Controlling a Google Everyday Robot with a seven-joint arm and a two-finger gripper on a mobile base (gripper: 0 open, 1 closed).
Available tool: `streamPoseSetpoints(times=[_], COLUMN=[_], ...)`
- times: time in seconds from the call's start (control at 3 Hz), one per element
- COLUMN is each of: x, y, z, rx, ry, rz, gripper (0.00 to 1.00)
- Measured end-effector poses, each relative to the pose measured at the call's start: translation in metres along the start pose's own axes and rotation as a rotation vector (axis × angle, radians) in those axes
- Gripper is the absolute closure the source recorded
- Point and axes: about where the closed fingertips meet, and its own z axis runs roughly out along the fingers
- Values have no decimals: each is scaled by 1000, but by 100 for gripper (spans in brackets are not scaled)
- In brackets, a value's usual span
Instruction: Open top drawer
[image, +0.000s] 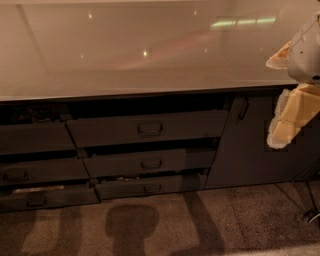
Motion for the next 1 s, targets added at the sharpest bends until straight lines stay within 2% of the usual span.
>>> streamPoseSetpoints(times=[0.33,0.67,1.0], x=[0,-24,-87], y=[0,-9,-7], z=[0,18,54], rx=[0,-81,-211], ry=[0,-54,-98], rz=[0,-33,-138], gripper=[0,0,0])
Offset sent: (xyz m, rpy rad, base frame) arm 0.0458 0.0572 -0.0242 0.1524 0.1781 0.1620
